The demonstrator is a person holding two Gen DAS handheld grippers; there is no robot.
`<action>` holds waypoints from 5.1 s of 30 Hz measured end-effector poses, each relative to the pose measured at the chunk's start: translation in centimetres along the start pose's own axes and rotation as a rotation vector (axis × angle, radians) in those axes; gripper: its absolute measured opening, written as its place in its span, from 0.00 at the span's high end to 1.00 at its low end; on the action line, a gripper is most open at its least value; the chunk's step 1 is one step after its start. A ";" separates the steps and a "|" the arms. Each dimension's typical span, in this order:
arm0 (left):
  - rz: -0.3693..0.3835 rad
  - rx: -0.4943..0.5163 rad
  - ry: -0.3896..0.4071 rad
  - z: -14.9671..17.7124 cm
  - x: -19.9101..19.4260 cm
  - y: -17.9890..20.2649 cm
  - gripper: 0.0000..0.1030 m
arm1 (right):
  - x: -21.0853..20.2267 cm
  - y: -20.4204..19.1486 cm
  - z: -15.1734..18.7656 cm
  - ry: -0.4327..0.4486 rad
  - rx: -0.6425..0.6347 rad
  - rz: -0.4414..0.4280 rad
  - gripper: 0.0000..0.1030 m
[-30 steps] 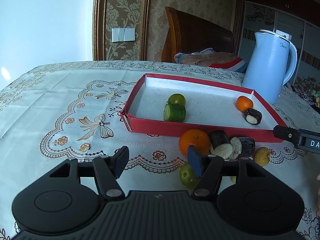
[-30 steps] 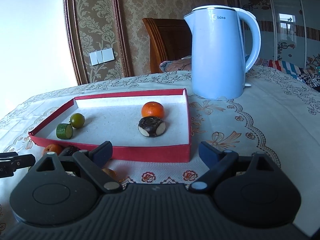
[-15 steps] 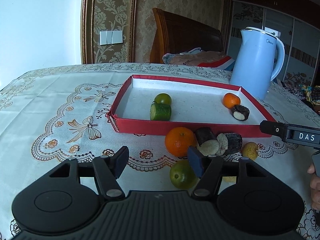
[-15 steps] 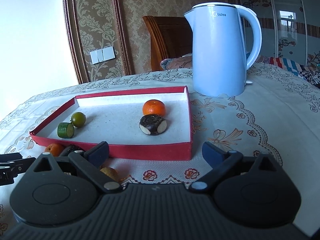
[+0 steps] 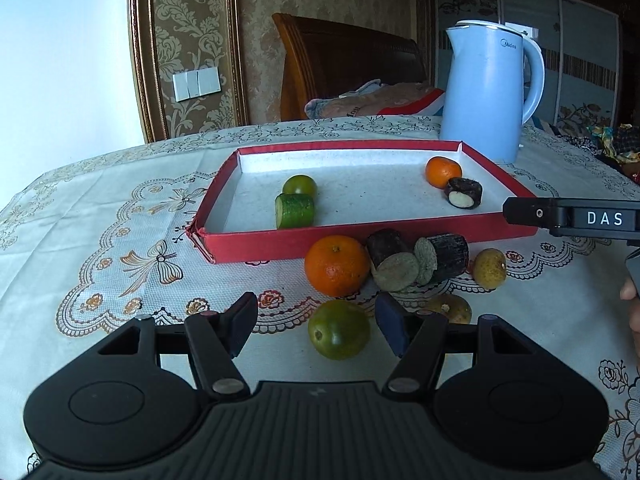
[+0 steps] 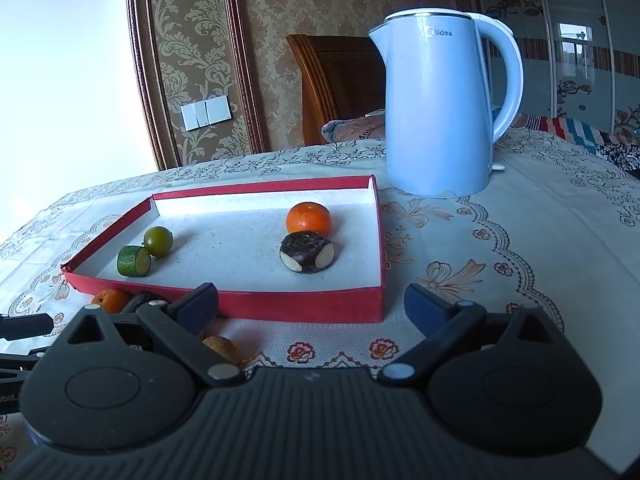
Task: Organize fruits
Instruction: 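Lift both open tools out of the tray toward the remaining fruits, then close the left tool on the green lime while the right tool grasps a small brown fruit, then carry the lime and brown fruit over the red tray with both tools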
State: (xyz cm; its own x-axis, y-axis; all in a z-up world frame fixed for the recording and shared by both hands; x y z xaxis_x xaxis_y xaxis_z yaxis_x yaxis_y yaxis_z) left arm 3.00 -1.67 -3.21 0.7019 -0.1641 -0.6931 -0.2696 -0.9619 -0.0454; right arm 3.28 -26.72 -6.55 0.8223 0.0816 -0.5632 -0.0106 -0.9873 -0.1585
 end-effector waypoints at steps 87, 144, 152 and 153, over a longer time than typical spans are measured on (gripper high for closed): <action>0.042 -0.076 0.028 -0.3 -0.7 -1.3 0.71 | 1.6 -4.2 1.6 -0.160 -0.214 -0.038 0.73; 0.035 -0.050 -0.007 0.6 -0.7 -1.0 0.70 | 0.8 -2.2 1.1 -0.109 -0.123 -0.049 0.73; 0.062 -0.080 0.031 -1.2 -1.6 -1.2 0.70 | -0.2 -1.5 -0.7 -0.034 -0.097 -0.023 0.73; 0.068 -0.085 0.033 -1.7 -1.5 -1.2 0.70 | -0.2 -1.5 -1.1 -0.027 -0.099 -0.014 0.73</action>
State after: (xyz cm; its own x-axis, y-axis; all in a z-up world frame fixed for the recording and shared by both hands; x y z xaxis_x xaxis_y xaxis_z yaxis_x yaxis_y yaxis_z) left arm 3.37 -0.67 -0.84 0.7057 -0.2352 -0.6683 -0.2614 -0.9632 0.0629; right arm 3.74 -25.41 -5.35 0.8064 0.0975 -0.5832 0.0577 -0.9946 -0.0865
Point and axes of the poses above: each gripper's, at about its wrist camera, not at the fingertips, and x roughly the way its jaws point, y to its right, z to its underside, the point moved 4 cm from there along x, roughly the way its jaws point, and after that the axes turned 10 degrees about -y, right-handed, at the moved point
